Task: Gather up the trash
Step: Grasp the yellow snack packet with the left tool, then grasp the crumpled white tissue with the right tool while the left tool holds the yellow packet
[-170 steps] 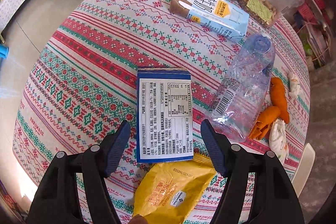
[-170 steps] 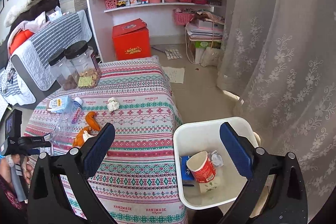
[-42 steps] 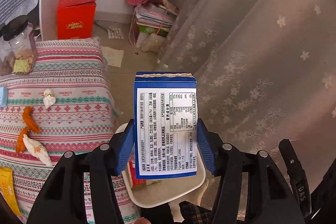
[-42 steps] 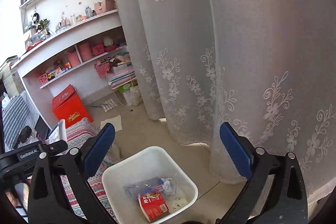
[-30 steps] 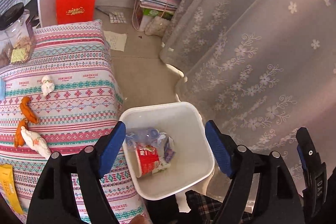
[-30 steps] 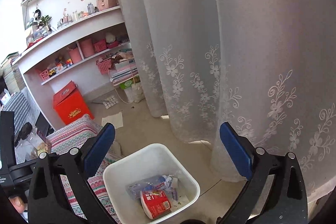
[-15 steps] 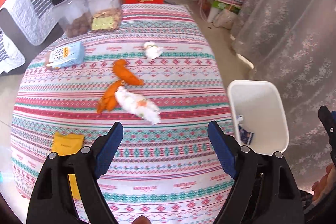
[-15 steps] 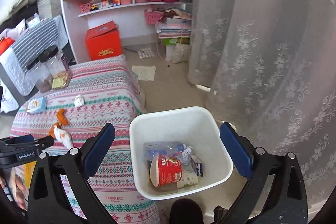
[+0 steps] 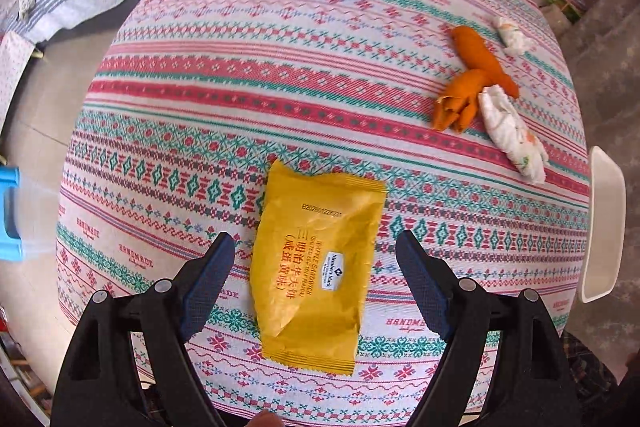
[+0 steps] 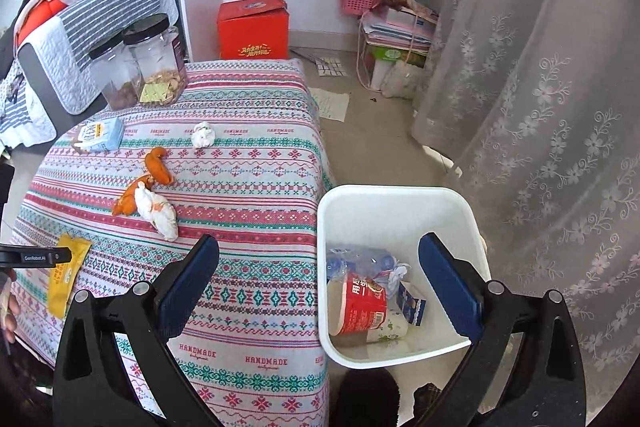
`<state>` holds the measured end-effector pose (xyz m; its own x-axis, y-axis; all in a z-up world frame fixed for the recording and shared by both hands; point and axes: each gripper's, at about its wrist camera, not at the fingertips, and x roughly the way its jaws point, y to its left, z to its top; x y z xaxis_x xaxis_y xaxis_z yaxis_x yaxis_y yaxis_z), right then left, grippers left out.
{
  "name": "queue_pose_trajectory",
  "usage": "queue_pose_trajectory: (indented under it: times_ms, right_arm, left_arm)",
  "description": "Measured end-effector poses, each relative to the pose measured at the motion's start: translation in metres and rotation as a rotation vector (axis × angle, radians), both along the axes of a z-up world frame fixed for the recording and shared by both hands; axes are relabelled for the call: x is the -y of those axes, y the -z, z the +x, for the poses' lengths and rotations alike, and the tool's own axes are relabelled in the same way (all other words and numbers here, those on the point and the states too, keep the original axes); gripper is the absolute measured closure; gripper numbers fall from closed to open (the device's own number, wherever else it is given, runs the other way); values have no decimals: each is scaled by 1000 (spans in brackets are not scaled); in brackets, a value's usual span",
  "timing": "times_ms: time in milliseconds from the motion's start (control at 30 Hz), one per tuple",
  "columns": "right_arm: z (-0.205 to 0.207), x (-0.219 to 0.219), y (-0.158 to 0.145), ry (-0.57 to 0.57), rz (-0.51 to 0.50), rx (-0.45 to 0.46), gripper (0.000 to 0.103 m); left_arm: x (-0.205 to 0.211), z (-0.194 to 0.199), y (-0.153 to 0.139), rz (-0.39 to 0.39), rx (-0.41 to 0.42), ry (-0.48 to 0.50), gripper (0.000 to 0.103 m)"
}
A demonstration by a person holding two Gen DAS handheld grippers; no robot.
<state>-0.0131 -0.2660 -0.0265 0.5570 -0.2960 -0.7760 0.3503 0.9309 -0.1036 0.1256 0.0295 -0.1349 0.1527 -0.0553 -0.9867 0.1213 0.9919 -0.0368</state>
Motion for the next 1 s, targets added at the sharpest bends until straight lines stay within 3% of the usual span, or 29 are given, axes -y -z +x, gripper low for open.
queue_pose_trajectory:
  times_ms: [200, 400, 533, 567, 600, 767, 900, 1000]
  right_arm:
    - [15, -15, 10, -31, -7, -40, 7]
    - [29, -25, 20, -51, 34, -80, 7]
    - [39, -34, 24, -61, 44, -96, 7]
    - [42, -36, 25, -65, 44, -97, 7]
    - [45, -38, 26, -68, 43, -98, 7]
    - [60, -48, 31, -93, 57, -106, 7]
    - [74, -58, 34, -152, 67, -92, 7]
    - [91, -70, 42, -234, 59, -111, 7]
  left_arm:
    - [2, 0, 12, -38, -31, 35, 23]
    - [9, -4, 26, 27, -49, 101, 20]
    - [7, -7, 32, 18, -62, 102, 21]
    - [5, -8, 32, 10, -63, 102, 24]
    - [4, -7, 32, 4, -67, 102, 35]
    - [-7, -10, 23, -28, -45, 116, 63]
    - [-21, -15, 2, -75, 21, 88, 70]
    - [-34, -15, -19, -174, 86, 58, 71]
